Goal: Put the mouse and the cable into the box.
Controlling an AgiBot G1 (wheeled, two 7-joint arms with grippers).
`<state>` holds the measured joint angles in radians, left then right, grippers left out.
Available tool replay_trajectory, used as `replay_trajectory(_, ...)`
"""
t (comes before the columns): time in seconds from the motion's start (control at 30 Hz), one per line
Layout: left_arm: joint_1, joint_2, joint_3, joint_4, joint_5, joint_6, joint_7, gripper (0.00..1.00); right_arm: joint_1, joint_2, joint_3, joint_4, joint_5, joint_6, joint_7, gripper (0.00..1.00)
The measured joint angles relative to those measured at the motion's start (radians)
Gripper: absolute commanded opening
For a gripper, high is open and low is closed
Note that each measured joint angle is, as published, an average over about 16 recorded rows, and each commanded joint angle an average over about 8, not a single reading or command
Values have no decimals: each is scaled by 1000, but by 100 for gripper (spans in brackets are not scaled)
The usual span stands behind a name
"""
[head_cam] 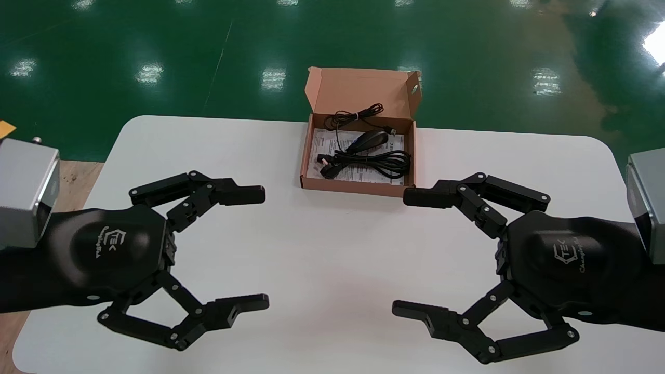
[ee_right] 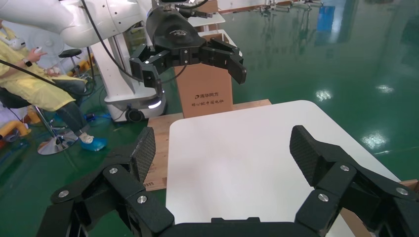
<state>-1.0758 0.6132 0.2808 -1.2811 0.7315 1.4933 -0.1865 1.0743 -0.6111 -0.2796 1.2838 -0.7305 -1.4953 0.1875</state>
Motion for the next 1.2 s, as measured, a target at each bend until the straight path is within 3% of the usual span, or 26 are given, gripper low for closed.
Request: replay_trajectory(1.2,0,0,0,0,0,0,0,100,0,0,0,0,0,0,0,100)
